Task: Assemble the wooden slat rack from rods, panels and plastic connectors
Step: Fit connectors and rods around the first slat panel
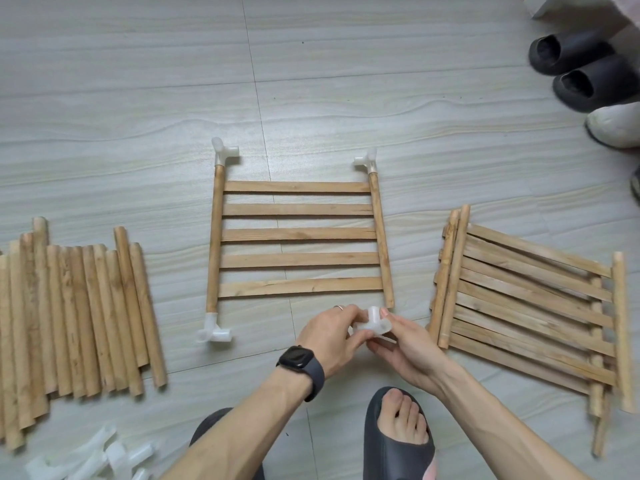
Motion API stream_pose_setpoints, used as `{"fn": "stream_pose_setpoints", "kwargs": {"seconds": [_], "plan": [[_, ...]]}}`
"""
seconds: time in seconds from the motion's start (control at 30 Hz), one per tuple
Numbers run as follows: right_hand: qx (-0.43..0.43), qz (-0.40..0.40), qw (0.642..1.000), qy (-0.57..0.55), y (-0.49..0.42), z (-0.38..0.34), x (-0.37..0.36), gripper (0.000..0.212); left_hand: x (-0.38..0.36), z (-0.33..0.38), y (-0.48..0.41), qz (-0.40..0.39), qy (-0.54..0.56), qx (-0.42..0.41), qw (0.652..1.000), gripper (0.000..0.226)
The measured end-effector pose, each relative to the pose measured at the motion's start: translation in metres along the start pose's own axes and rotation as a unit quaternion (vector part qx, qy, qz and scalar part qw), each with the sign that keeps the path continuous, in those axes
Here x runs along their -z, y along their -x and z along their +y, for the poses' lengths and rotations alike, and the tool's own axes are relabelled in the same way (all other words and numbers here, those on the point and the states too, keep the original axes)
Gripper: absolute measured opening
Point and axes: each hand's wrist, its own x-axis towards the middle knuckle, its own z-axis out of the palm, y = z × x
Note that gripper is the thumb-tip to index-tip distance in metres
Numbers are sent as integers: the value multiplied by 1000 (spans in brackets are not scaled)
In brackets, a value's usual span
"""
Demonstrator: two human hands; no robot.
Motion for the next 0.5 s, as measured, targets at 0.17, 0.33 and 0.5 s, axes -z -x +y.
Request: {"fn": "stream_pose_setpoints", "kwargs": {"seconds": [0.17,0.33,0.5], "plan": [[15,-43,997,69,12,5,0,33,4,-15,2,7,-32,-6,999,38],[96,114,966,213,11,14,7,30,10,-35,-7,27,-226,-33,973,59],[127,189,916,330,17,6,18,22,39,-70,-25,36,-322,76,943,67]]}}
